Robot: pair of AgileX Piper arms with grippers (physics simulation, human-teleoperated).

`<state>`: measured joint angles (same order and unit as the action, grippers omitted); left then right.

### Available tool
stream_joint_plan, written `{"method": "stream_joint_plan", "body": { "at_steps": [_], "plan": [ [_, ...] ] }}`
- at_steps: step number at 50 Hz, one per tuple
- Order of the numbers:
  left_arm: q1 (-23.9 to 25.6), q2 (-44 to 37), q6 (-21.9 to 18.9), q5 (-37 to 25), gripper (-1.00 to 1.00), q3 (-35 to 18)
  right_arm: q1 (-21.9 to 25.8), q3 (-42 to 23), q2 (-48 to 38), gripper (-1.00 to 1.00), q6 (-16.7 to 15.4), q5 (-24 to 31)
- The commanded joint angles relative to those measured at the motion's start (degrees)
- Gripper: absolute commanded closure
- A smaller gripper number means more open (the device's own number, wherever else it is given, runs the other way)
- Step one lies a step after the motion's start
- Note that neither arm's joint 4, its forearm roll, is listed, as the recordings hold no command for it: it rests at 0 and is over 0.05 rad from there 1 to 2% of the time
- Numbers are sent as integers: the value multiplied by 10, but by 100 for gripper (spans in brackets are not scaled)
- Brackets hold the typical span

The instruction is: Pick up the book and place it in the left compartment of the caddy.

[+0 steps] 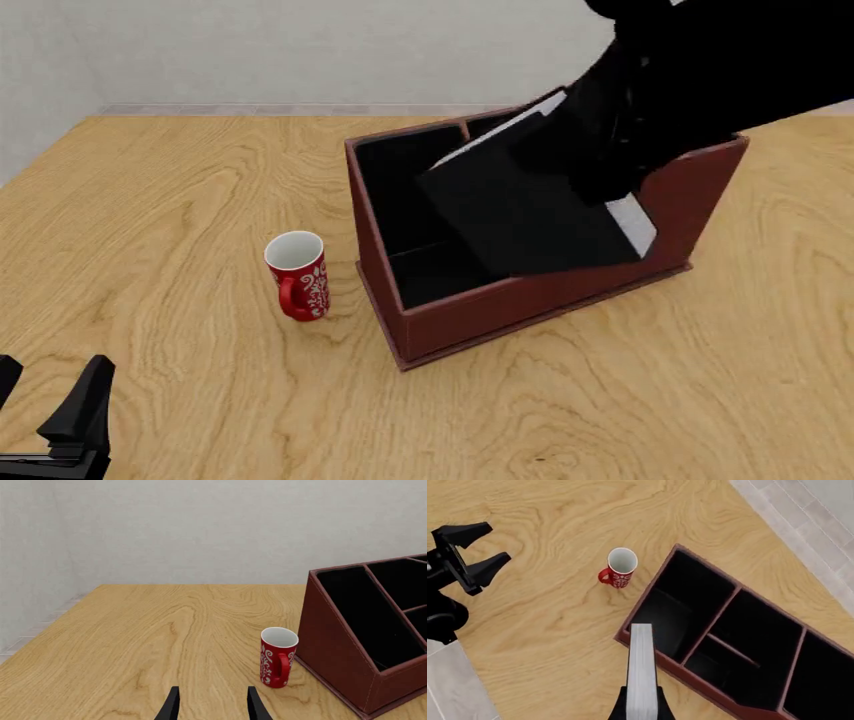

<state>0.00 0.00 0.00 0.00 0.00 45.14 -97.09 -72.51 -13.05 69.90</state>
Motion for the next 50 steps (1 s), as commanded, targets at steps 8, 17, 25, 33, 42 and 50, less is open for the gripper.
{"method": "stream_joint_plan", "body": {
  "at_steps": [8, 17, 25, 33, 42, 50],
  "plan": [
    [0, 0, 0, 0, -100, 0, -58, -101, -60, 100, 63, 0],
    [0, 0, 0, 0, -100, 0, -60, -101, -82, 100, 91, 0],
    [0, 0, 0, 0, -100, 0, -64, -105, -99, 100, 89, 0],
    [0, 0, 0, 0, -100, 0, -70, -108, -115, 100, 87, 0],
    [0, 0, 0, 0, -100, 0, -73, -115, -131, 100, 89, 0],
    [0, 0, 0, 0, -100, 0, -78, -120, -143, 100, 88, 0]
  ]
}}
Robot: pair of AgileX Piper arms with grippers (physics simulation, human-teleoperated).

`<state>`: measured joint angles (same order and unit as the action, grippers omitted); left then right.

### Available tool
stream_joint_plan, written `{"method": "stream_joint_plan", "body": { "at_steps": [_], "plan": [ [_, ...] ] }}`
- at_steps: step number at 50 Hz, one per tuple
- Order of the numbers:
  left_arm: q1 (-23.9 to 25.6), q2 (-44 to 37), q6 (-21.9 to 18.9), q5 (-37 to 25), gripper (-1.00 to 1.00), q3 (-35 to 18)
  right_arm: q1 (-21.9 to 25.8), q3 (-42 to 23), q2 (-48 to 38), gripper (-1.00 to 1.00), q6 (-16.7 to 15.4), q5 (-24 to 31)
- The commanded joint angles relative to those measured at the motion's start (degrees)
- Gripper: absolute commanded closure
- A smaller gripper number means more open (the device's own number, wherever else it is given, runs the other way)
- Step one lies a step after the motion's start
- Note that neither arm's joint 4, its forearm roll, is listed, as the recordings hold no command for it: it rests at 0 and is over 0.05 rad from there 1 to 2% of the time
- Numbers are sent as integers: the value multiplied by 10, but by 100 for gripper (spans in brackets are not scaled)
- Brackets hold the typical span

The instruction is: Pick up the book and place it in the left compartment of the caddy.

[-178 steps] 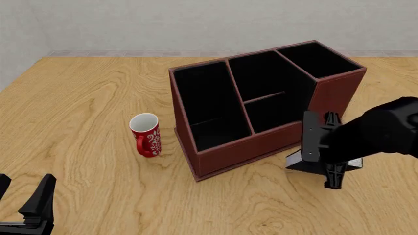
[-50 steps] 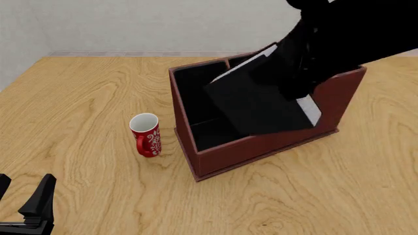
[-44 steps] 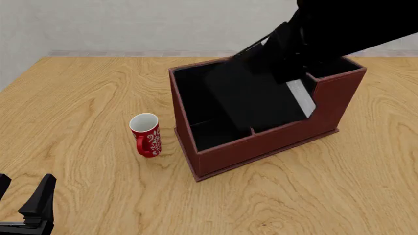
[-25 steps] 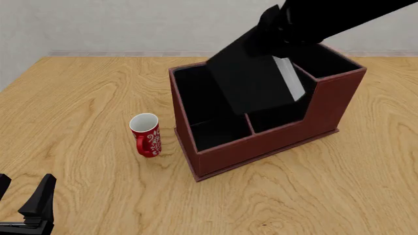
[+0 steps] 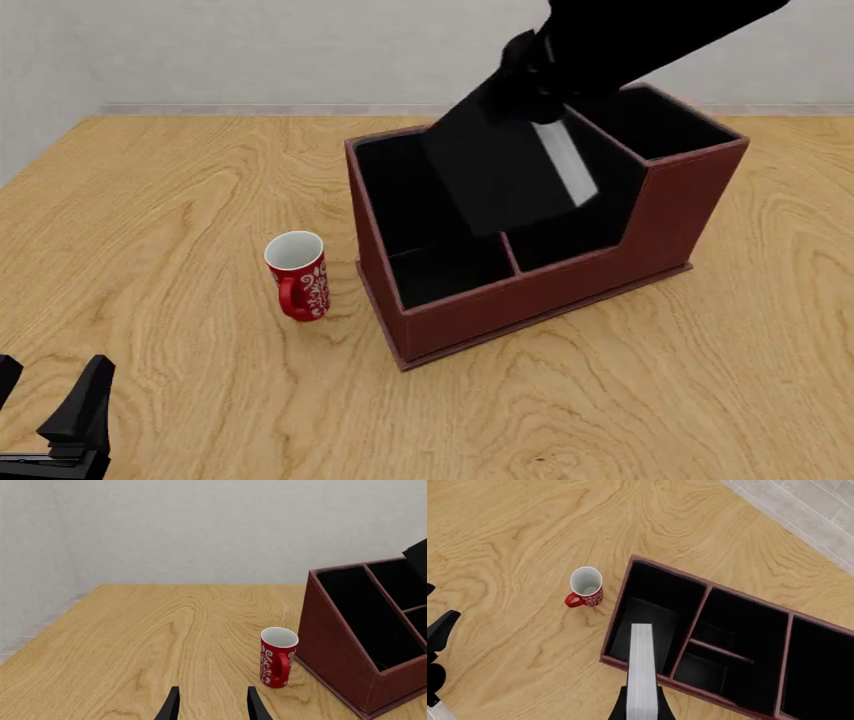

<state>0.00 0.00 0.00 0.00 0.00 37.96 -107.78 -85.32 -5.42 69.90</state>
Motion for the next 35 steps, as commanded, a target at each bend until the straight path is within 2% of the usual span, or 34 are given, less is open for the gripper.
{"method": "stream_joint_plan", "body": {
  "at_steps": [1, 6, 35],
  "plan": [
    [0, 0, 0, 0, -100, 0, -5, -14, -16, 100, 15, 0],
    [0, 0, 0, 0, -100, 0, -13, -19, -22, 100, 13, 0],
    [0, 0, 0, 0, -100, 0, 0, -43, -67, 100, 42, 0]
  ]
}}
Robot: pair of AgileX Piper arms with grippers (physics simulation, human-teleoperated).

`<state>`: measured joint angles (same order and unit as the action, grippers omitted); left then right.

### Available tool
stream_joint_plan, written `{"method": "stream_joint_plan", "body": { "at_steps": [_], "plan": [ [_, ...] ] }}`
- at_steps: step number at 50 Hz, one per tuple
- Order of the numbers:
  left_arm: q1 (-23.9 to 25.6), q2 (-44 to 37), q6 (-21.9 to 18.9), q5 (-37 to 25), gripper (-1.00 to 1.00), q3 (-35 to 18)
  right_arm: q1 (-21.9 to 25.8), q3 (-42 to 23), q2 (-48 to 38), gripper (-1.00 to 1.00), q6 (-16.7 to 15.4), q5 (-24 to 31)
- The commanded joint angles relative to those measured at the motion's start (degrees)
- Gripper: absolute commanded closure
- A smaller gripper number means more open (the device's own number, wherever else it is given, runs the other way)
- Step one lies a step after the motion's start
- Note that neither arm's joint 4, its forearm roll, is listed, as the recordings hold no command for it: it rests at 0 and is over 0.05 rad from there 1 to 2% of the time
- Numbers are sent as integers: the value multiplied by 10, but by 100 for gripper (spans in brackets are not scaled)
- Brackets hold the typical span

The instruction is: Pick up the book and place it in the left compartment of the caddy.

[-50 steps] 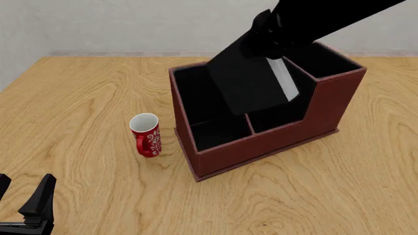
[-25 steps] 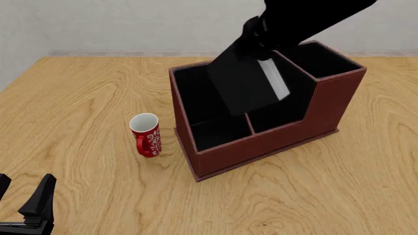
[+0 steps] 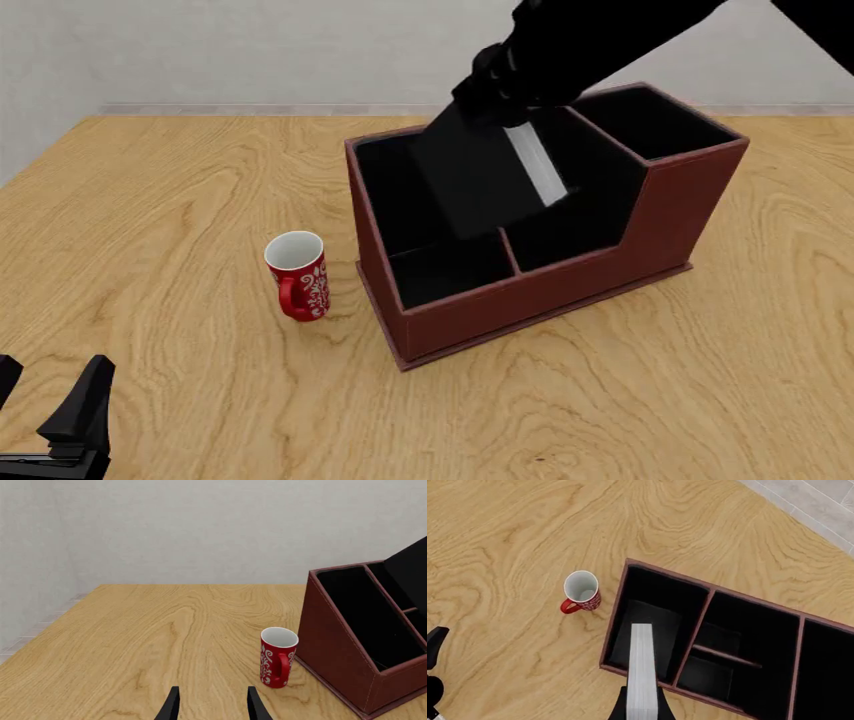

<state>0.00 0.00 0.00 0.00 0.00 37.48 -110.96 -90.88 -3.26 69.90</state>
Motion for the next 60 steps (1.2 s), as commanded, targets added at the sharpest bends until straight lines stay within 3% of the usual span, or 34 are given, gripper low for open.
{"method": "stream_joint_plan", "body": {
  "at_steps": [1, 19, 60],
  "plan": [
    [0, 0, 0, 0, -100, 0, 5, -12, -12, 100, 21, 0],
    [0, 0, 0, 0, -100, 0, 7, -13, -26, 100, 38, -2],
    [0, 0, 0, 0, -100, 0, -2, 111, -27, 100, 60, -113]
  ]
}}
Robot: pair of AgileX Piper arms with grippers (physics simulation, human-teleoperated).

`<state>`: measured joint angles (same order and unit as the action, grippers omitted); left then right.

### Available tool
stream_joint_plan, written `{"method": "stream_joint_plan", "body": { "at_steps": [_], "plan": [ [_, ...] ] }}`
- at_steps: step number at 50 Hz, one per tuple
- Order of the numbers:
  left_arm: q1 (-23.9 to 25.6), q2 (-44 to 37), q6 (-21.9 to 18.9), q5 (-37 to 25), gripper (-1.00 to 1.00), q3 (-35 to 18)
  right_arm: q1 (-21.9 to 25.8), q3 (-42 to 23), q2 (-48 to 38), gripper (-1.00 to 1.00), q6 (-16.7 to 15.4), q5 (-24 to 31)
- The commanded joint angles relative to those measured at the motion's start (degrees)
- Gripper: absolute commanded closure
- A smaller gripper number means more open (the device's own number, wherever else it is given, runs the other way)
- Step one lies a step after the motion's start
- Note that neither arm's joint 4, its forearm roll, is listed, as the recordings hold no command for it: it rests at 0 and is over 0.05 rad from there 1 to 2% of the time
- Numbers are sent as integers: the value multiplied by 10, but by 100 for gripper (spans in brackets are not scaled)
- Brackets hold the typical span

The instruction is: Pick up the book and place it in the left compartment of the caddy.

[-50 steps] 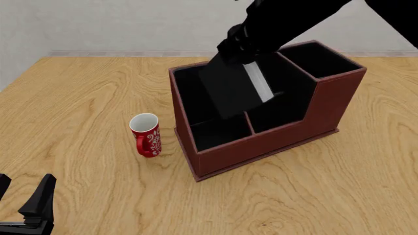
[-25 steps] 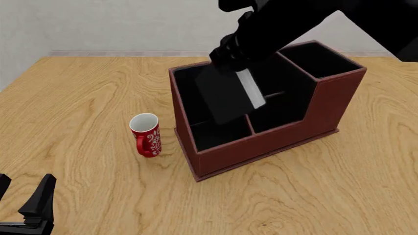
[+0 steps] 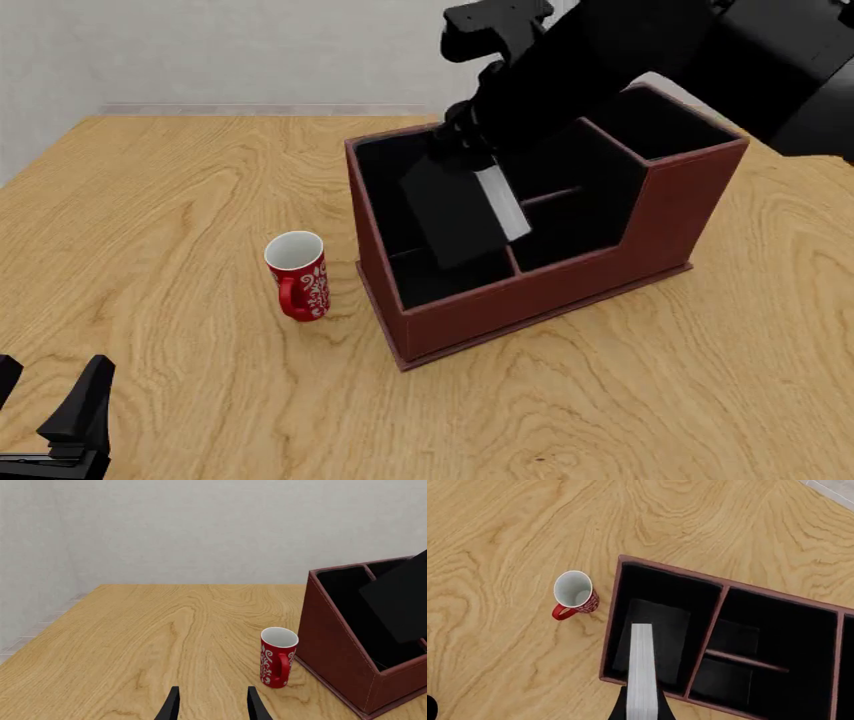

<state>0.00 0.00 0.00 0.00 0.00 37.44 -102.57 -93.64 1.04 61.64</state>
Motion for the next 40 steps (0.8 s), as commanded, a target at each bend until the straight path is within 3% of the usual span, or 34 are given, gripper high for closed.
{"method": "stream_joint_plan", "body": {
  "at_steps": [1, 40],
  "plan": [
    [0, 0, 0, 0, -100, 0, 0, 29, 1, 100, 18, -32],
    [0, 0, 0, 0, -100, 0, -13, 65, -24, 100, 28, -88]
  ]
}}
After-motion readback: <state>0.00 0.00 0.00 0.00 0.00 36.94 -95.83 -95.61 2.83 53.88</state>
